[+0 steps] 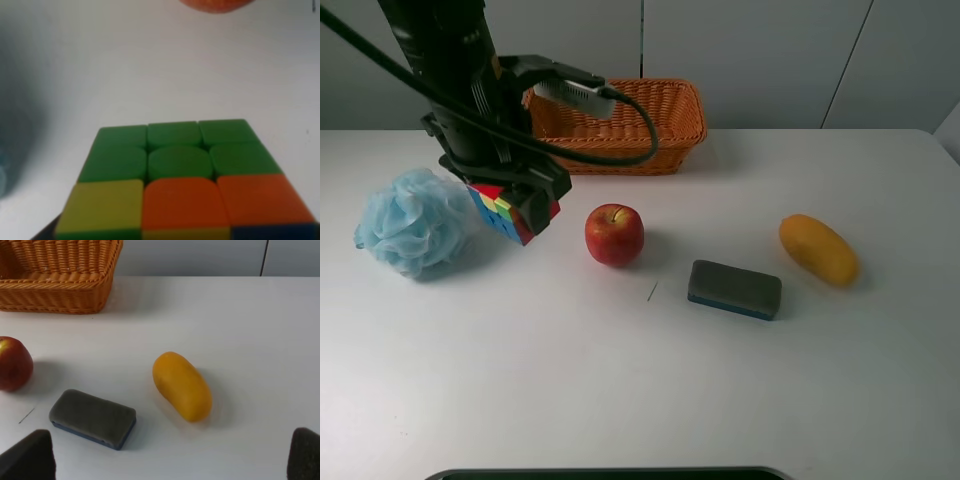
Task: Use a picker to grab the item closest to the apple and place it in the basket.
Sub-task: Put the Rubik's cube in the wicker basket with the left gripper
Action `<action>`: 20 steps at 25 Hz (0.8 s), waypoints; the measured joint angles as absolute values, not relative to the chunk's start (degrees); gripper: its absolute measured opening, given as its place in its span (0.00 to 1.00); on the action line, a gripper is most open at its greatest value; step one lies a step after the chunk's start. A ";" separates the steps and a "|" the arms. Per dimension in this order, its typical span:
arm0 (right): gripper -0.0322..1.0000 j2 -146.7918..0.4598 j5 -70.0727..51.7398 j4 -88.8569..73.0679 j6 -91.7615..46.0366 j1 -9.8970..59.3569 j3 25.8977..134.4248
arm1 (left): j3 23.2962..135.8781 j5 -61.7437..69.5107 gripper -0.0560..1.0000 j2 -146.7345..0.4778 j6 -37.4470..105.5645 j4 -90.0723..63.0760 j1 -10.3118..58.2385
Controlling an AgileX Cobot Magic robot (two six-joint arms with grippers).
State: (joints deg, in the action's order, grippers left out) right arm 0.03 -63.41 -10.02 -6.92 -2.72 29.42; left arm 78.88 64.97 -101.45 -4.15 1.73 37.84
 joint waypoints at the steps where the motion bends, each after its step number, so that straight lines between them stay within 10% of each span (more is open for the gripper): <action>1: 0.71 0.03 -63.41 -10.02 -6.92 -2.72 29.42 | 81.06 65.88 0.58 -101.45 -4.70 3.03 37.84; 20: 0.71 0.03 -63.41 -10.02 -6.92 -2.72 29.42 | 129.22 69.39 0.58 -133.11 -0.59 3.30 29.78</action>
